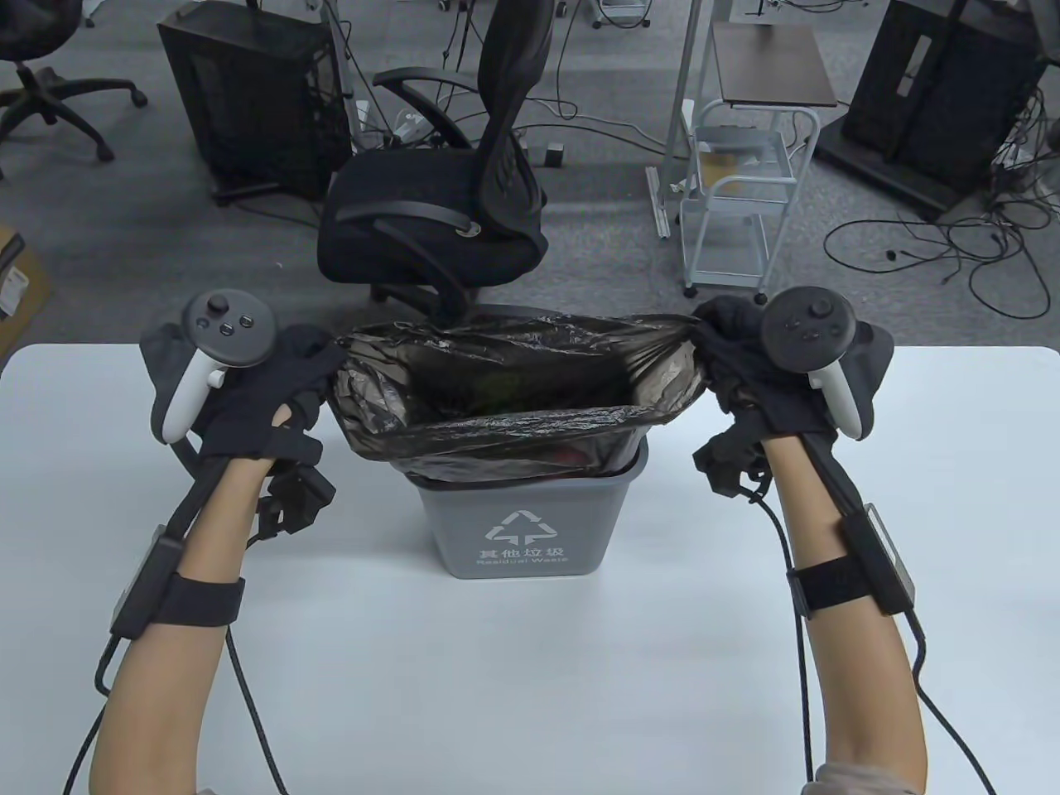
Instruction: Twist garbage bag top to tighten it
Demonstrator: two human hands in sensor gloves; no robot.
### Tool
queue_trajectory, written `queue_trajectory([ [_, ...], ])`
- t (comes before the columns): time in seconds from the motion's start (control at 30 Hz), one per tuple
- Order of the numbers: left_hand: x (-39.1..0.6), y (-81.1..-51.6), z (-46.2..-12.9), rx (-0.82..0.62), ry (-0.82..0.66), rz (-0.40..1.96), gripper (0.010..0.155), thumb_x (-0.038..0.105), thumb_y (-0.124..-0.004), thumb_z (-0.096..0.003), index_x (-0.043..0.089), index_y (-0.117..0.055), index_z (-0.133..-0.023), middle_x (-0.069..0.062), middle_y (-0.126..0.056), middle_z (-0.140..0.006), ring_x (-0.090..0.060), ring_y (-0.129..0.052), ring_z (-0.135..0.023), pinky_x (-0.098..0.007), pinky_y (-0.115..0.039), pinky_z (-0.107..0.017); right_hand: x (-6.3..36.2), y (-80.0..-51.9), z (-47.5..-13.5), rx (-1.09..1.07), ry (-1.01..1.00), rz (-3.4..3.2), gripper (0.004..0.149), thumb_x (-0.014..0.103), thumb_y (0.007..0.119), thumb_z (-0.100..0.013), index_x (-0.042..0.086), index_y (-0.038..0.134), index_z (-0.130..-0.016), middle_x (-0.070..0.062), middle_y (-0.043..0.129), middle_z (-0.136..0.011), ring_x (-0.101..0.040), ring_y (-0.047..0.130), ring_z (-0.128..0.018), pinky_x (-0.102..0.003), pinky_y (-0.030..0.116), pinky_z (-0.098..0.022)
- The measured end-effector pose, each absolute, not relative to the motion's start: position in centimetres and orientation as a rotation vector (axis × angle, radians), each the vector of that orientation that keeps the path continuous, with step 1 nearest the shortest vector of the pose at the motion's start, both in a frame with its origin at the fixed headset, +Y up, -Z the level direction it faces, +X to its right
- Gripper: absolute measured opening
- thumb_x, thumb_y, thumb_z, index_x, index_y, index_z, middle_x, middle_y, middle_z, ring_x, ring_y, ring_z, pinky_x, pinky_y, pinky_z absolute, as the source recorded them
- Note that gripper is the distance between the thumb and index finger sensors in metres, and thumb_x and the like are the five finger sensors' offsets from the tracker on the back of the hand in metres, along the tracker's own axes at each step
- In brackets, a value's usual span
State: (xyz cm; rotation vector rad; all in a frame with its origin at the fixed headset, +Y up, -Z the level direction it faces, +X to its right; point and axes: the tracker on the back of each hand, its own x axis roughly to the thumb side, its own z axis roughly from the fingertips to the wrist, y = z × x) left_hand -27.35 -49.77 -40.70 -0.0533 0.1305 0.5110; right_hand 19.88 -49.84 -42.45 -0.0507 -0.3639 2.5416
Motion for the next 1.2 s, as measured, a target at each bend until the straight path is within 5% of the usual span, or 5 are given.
queue_trajectory([
  [0.3,-27.7,-51.2,-40.0,-0.074,0.161,0.53,0.041,0.054,-0.066,-0.0609,0.036,-0.073,-0.098,0.017,-0.094,-0.079,-0.007,-0.097,-0.079,-0.047,-0.068,-0.071,19.8,-51.4,-42.0,-0.089,-0.304,2.39,0.041,0.028,0.073,-0.056,0.013,0.08,-0.093,-0.005,0.098,-0.067,-0.026,0.102,-0.049,-0.043,0.088,-0.033],
  [0.6,-28.5,-52.7,-40.0,-0.284,-0.082,0.92,0.077,0.073,-0.043,-0.056,0.029,-0.049,-0.118,-0.002,-0.082,-0.108,-0.019,-0.093,-0.085,-0.052,-0.065,-0.069,19.4,-52.8,-41.7,0.129,0.124,1.995,0.079,0.053,0.055,-0.062,-0.001,0.041,-0.117,-0.027,0.08,-0.096,-0.046,0.09,-0.071,-0.05,0.082,-0.04],
  [0.8,-28.7,-54.2,-39.8,-0.416,-0.11,1.085,0.098,0.082,-0.043,-0.0503,0.014,-0.037,-0.121,-0.011,-0.082,-0.107,-0.022,-0.097,-0.078,-0.052,-0.069,-0.063,18.6,-52.5,-41.4,0.196,0.23,1.943,0.086,0.043,0.074,-0.058,-0.001,0.032,-0.119,-0.025,0.072,-0.102,-0.042,0.09,-0.073,-0.05,0.083,-0.043],
  [0.97,-27.6,-54.4,-40.1,-0.457,-0.097,1.102,0.086,0.072,-0.061,-0.0545,0.014,-0.045,-0.116,-0.001,-0.089,-0.098,-0.013,-0.1,-0.071,-0.046,-0.074,-0.06,17.9,-51.4,-41.1,0.236,0.205,2.099,0.082,0.019,0.085,-0.05,0.001,0.04,-0.116,-0.017,0.077,-0.096,-0.023,0.097,-0.063,-0.037,0.092,-0.044],
  [1.2,-28.1,-52.3,-39.6,-0.294,0.029,0.908,0.046,0.046,-0.068,-0.0612,0.027,-0.064,-0.103,0.019,-0.099,-0.075,-0.001,-0.104,-0.061,-0.038,-0.08,-0.056,18.9,-49.6,-40.2,0.15,0.094,2.375,0.077,0.016,0.085,-0.049,0.004,0.047,-0.116,-0.019,0.076,-0.098,-0.02,0.096,-0.064,-0.035,0.094,-0.047],
])
